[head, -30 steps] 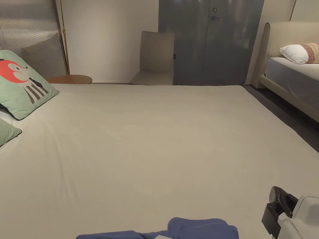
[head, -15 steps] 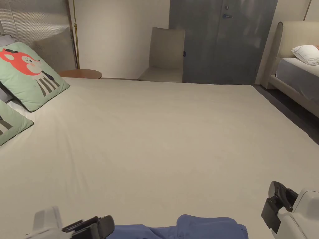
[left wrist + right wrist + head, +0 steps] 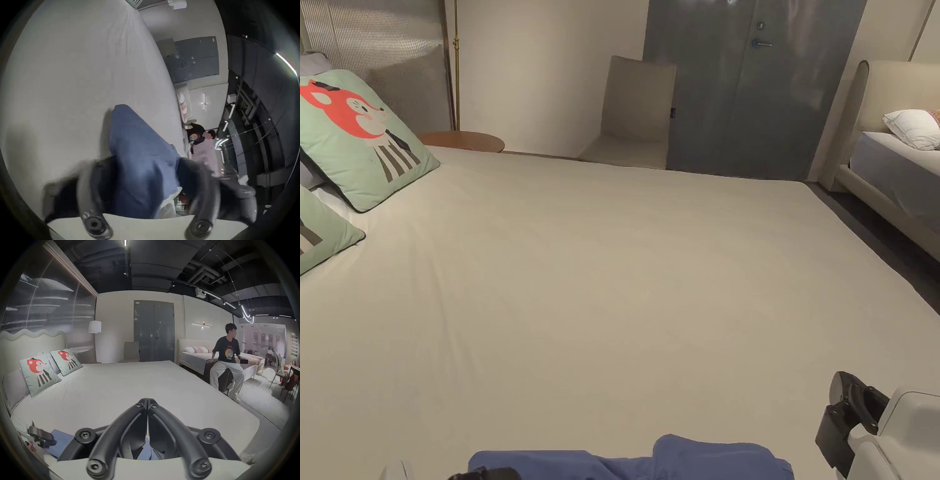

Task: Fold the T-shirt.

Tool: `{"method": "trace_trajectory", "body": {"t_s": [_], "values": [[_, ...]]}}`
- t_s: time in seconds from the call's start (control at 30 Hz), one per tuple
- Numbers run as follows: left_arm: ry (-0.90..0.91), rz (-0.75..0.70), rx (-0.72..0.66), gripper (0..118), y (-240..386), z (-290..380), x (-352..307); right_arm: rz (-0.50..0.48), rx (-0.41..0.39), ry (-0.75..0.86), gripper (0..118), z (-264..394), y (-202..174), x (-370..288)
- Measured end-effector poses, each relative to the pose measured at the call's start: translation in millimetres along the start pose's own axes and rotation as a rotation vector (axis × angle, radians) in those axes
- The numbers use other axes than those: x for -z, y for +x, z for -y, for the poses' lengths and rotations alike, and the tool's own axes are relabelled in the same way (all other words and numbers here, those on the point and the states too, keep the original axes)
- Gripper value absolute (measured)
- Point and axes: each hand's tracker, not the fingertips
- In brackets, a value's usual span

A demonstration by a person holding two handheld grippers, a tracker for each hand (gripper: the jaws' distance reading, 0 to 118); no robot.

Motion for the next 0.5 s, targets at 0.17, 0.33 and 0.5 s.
{"method": "trace_trajectory", "body": {"t_s": [0.17, 0.33, 0.5], "values": [[0.002, -0.010, -0.061, 14, -17, -7, -5, 0.001, -0.005, 0.007, 1, -3, -2, -1], [0.073, -0.035, -0.036, 13, -7, -14, -51, -0.004, -0.014, 0.005, 1, -3, -5, 0], [0.216, -0.107, -0.003, 13, -2, -31, -119, -0.015, -0.007, 0.006, 1, -3, -7, 1]]}}
